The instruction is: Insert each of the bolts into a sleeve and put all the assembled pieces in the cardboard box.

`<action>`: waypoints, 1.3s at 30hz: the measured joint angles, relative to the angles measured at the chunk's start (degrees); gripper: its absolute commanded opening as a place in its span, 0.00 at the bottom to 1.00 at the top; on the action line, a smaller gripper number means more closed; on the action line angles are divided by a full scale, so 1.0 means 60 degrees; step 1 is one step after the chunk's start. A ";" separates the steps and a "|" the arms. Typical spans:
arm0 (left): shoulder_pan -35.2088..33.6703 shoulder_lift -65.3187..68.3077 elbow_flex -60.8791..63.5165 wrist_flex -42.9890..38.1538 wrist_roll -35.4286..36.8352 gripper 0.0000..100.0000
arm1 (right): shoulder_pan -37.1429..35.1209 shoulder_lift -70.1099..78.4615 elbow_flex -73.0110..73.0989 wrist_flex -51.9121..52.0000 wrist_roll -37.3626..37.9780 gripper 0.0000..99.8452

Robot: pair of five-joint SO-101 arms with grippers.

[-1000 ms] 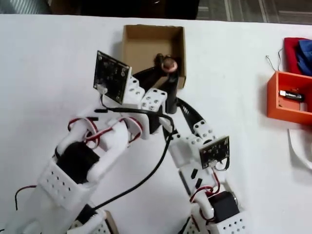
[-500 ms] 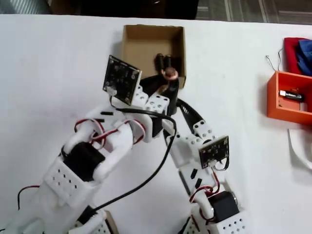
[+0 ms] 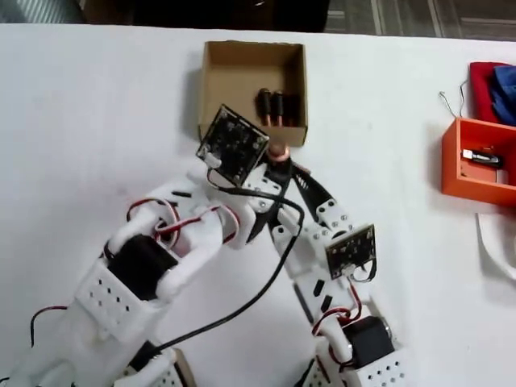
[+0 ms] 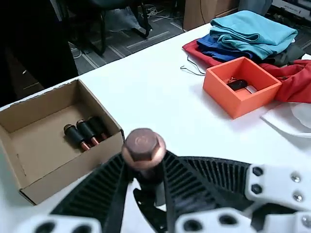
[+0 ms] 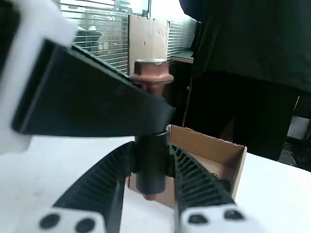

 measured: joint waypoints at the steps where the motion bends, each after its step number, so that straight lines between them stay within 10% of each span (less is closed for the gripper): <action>1: 0.0000 0.0000 0.0000 0.0000 -0.0073 0.16 | 0.0000 0.0000 0.0000 0.0000 0.0000 0.02; 6: -0.0088 -0.0015 0.0000 0.0088 0.0132 0.35 | 0.0073 0.0000 0.0000 0.0000 -0.0015 0.02; 19: -0.1319 0.0000 -0.1319 0.0103 0.0117 0.30 | 0.0044 0.0000 0.0205 0.0000 0.0000 0.02; 25: -0.3502 0.0000 -0.2725 0.0103 0.0117 0.27 | 0.0557 0.0044 0.0396 0.0000 0.0000 0.02; 30: -0.5744 -0.0015 -0.2872 0.0894 0.0117 0.02 | 0.1480 0.0821 -0.0396 0.0000 0.0000 0.02; 39: -0.8425 -0.0015 0.0293 0.3018 0.0015 0.11 | 0.1656 0.6198 -0.5509 0.0000 -0.1495 0.02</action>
